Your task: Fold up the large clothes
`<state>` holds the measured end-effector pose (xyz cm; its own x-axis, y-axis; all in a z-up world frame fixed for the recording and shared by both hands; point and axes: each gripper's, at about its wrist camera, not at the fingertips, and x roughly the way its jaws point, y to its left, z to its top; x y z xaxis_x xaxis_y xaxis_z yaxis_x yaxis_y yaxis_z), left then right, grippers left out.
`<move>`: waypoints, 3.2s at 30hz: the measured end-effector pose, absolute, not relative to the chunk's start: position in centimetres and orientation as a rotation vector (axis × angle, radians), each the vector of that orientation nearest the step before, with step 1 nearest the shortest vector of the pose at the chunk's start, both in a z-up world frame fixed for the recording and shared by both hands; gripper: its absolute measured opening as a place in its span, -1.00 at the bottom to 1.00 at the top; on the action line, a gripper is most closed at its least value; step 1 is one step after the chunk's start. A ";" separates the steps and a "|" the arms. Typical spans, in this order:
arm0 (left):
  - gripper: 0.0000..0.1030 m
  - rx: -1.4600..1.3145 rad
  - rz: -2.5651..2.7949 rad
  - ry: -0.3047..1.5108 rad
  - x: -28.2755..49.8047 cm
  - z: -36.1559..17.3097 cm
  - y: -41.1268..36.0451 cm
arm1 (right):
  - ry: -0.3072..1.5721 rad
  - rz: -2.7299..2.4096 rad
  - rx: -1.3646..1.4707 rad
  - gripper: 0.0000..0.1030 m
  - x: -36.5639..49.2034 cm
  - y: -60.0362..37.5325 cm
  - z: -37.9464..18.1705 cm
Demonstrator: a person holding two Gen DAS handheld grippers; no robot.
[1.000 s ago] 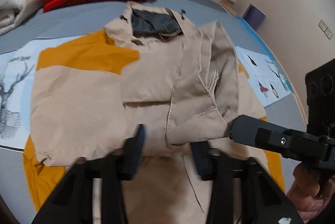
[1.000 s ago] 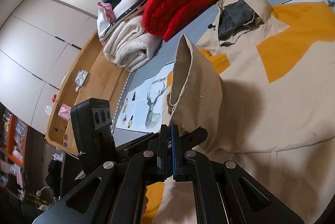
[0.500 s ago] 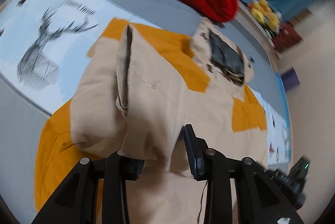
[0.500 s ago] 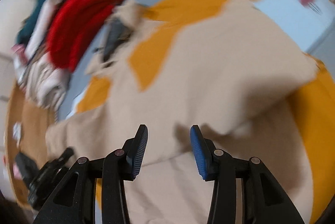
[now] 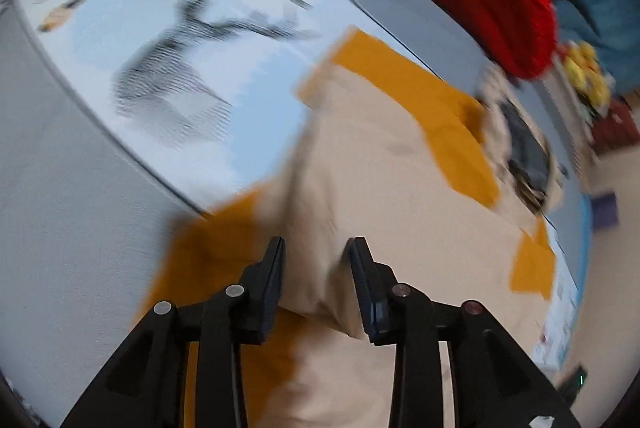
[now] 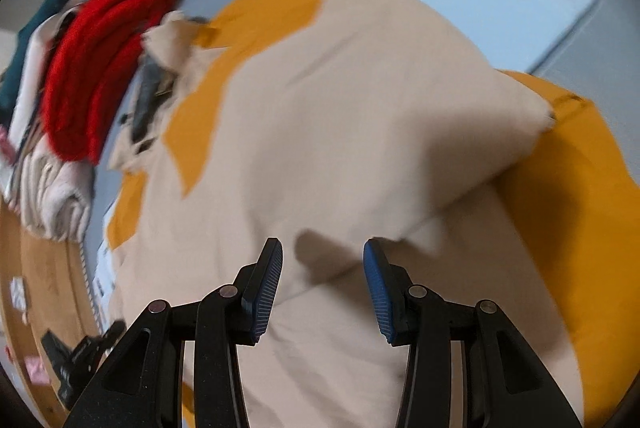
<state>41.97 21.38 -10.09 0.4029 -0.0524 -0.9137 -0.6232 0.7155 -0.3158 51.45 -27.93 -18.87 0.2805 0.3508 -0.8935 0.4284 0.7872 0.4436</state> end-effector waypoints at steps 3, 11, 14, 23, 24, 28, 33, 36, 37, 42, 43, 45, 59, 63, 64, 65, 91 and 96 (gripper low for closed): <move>-0.45 -0.674 0.449 1.047 41.4 -8.3 22.6 | 1.327 -0.141 0.710 -0.15 51.2 -29.3 -19.2; -0.45 -0.598 0.256 1.090 43.1 -8.4 19.5 | 1.072 -0.020 0.585 -0.15 51.4 -27.1 -13.1; -0.45 -0.591 0.238 1.228 43.5 -11.2 18.9 | 1.078 0.078 0.595 -0.15 52.2 -26.2 -13.4; -0.45 -0.618 0.258 1.212 42.8 -11.1 19.9 | 1.319 -0.094 0.644 -0.19 52.9 -28.9 -19.6; -0.45 -0.618 0.248 1.208 42.8 -11.0 19.8 | 1.319 -0.097 0.660 -0.19 52.9 -29.1 -19.5; -0.45 -0.617 0.218 1.207 43.0 -10.6 19.4 | 1.260 -0.139 0.584 -0.19 52.8 -28.8 -17.3; -0.45 -0.613 0.202 1.220 43.6 -11.0 18.7 | 1.113 -0.030 0.497 -0.18 53.1 -27.2 -14.2; -0.45 -0.575 0.194 1.261 43.9 -11.7 18.1 | 1.115 0.113 0.462 -0.17 53.8 -25.0 -14.1; -0.45 -0.552 0.194 1.272 43.9 -11.9 17.8 | 1.144 0.142 0.456 -0.17 54.0 -24.6 -14.7; -0.45 -0.400 0.193 1.306 44.4 -12.2 16.1 | 1.337 0.083 0.428 -0.17 54.1 -24.5 -18.5; -0.45 -0.386 0.195 1.300 44.4 -12.0 15.9 | 1.354 0.062 0.416 -0.17 54.0 -24.7 -18.8; -0.42 -0.378 0.187 1.276 44.4 -11.5 15.8 | 1.349 0.052 0.416 -0.17 54.1 -24.9 -18.5; -0.42 -0.369 0.245 1.143 44.1 -9.2 15.9 | 1.107 0.105 0.254 -0.17 53.2 -22.9 -11.5; -0.48 -0.331 0.228 1.056 43.9 -7.7 15.4 | 0.981 0.121 0.187 -0.17 52.5 -22.3 -8.3; -0.52 -0.314 0.217 1.044 43.8 -7.5 15.0 | 0.955 0.123 0.179 -0.17 52.2 -22.3 -7.6; -0.54 -0.306 0.213 1.040 43.7 -7.4 15.0 | 0.939 0.123 0.176 -0.17 52.1 -22.2 -7.1; -0.74 -0.164 0.098 0.868 40.9 -1.4 8.9 | 0.844 0.154 0.106 -0.74 47.5 -26.8 -1.2; -0.74 -0.158 0.067 0.889 46.4 0.2 7.4 | 0.825 0.190 0.070 -0.82 48.1 -26.9 -0.4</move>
<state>46.40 7.45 0.16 0.6292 -0.0074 -0.7772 -0.1236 0.9863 -0.1095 48.09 -26.89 -0.39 0.6625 0.1954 -0.7232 -0.1413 0.9807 0.1355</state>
